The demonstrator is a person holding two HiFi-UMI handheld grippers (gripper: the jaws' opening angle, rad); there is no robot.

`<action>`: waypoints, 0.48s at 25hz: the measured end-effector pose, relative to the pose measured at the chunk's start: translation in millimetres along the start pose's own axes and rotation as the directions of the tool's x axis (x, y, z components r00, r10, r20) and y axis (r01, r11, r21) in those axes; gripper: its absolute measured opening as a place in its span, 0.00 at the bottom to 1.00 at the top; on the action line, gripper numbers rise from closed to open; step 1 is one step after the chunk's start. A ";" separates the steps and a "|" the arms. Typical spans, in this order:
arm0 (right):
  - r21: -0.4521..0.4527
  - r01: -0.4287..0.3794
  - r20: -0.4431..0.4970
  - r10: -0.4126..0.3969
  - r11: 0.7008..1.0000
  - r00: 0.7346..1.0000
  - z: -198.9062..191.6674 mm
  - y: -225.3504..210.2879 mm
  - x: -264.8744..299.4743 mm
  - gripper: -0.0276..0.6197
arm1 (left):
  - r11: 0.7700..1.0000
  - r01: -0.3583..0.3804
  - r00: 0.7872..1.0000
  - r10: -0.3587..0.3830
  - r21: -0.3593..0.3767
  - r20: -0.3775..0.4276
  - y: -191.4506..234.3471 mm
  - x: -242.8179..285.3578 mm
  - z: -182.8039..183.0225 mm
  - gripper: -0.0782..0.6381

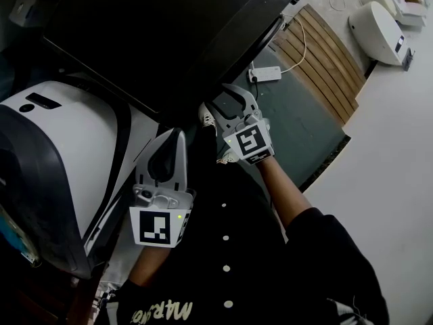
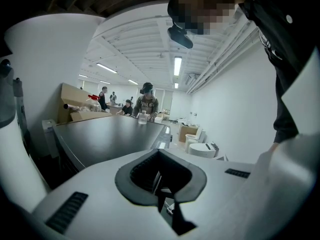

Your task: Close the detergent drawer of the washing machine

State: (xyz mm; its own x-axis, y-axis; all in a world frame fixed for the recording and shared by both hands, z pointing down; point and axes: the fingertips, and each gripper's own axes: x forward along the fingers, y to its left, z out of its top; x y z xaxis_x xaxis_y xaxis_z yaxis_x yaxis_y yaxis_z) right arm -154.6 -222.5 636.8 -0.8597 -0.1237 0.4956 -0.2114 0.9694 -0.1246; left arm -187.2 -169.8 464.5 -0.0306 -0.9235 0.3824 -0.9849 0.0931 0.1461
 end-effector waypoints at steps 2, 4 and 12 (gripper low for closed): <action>0.005 0.003 0.000 -0.003 1.000 1.000 -0.3 -0.2 -0.5 0.36 | 1.000 0.000 1.000 0.000 -0.014 -0.021 -1.1 -0.5 -2.4 0.12; 0.005 0.003 -0.002 -0.003 1.000 1.000 0.1 -0.4 1.4 0.36 | 1.000 0.001 1.000 -0.001 -0.012 -0.030 -1.2 -1.2 -3.1 0.12; -0.001 -0.001 -0.010 0.001 1.000 1.000 0.8 1.5 3.9 0.36 | 1.000 0.017 1.000 -0.016 0.019 -0.014 -4.8 -0.1 3.4 0.12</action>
State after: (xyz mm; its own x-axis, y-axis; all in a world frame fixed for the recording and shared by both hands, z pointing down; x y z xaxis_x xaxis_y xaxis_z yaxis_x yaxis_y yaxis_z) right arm -158.6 -221.7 637.8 -0.8549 -0.1209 0.5045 -0.2106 0.9696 -0.1244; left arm -183.1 -171.4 460.7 -0.0121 -0.9196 0.3926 -0.9884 0.0705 0.1348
